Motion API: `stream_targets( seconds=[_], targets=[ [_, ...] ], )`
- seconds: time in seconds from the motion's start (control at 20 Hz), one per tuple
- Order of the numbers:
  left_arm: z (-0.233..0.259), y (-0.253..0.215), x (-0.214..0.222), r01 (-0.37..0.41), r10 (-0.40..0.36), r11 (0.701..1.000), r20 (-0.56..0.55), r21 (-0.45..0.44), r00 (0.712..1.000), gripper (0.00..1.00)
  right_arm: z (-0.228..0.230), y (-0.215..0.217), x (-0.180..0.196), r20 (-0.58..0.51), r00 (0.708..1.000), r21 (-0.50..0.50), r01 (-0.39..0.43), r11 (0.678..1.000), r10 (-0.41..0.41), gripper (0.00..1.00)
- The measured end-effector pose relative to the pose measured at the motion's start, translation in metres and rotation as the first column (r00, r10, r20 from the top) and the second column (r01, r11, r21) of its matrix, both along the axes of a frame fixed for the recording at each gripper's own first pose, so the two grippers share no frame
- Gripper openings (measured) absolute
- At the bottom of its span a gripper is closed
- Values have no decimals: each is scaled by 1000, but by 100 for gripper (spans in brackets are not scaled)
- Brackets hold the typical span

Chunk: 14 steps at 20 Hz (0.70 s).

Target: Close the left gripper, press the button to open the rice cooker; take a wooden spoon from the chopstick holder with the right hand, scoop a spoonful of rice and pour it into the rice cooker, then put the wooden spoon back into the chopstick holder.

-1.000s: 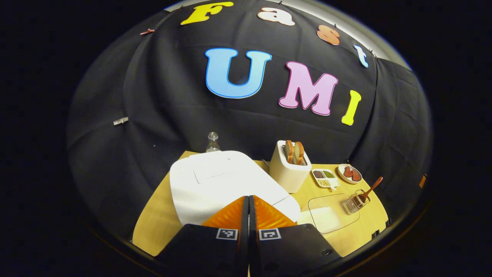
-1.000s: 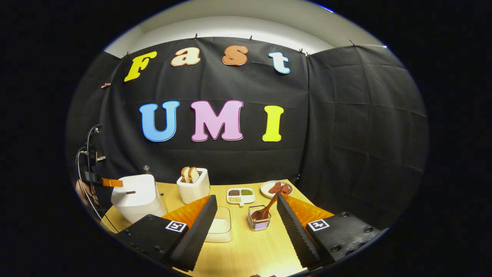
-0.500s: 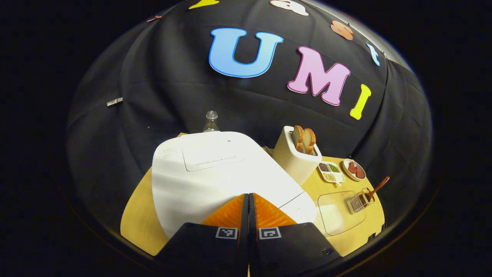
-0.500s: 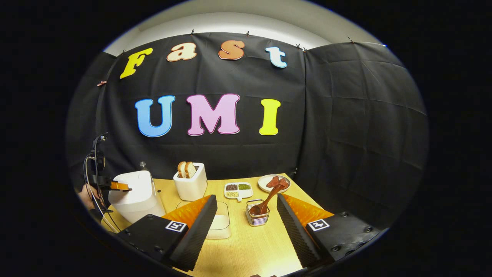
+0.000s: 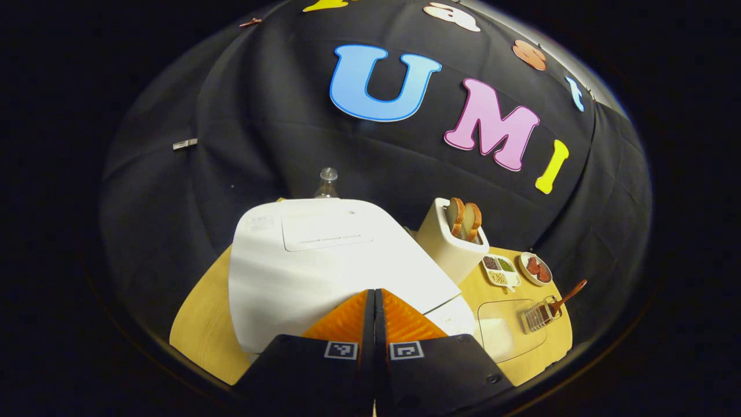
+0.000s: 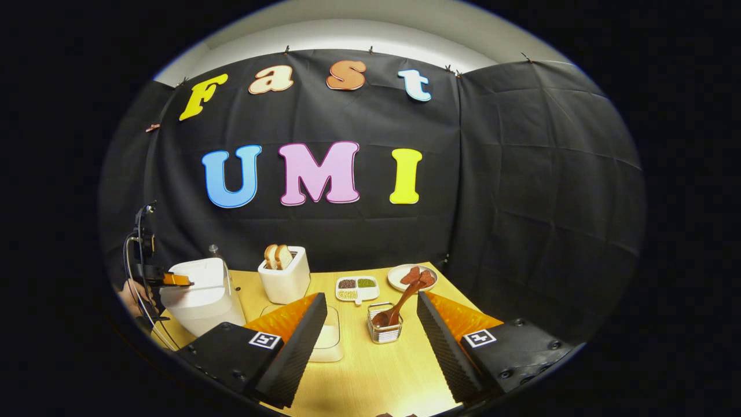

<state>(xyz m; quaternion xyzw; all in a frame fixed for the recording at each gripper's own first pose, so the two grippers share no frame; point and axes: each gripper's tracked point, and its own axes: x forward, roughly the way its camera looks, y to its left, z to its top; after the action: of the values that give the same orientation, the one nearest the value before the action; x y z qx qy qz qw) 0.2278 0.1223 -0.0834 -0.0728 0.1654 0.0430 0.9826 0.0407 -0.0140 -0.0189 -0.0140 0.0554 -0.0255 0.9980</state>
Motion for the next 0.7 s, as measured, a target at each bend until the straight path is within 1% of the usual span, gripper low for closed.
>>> stream_targets(
  seconds=[0.1,0.2,0.3,0.4,0.45,0.6,0.65,0.7],
  targets=[
    [37,0,-11,-55,49,997,90,63,995,6,2,-10,13,14,1000,-12,-10,1000,10,98],
    [74,-1,-19,-101,81,988,169,115,982,6,-7,-13,27,-6,999,-3,-38,999,38,98],
    [98,-7,-33,-136,106,981,204,140,973,6,-12,-17,38,-20,997,21,-68,997,68,98],
    [111,-12,-61,-194,155,967,221,166,963,6,-20,-21,51,-34,995,33,-90,995,91,98],
    [118,-23,-74,-202,162,966,235,159,958,6,-26,-23,56,-44,994,35,-102,994,103,98],
    [117,-60,-116,-199,170,975,249,94,953,8,-42,-31,71,-79,988,55,-131,990,135,98],
    [114,-73,-127,-187,161,979,249,84,955,9,-51,-36,75,-101,985,66,-132,989,138,98],
    [109,-82,-139,-191,166,978,242,87,956,10,-58,-41,79,-120,983,82,-128,988,137,98]
  ],
)
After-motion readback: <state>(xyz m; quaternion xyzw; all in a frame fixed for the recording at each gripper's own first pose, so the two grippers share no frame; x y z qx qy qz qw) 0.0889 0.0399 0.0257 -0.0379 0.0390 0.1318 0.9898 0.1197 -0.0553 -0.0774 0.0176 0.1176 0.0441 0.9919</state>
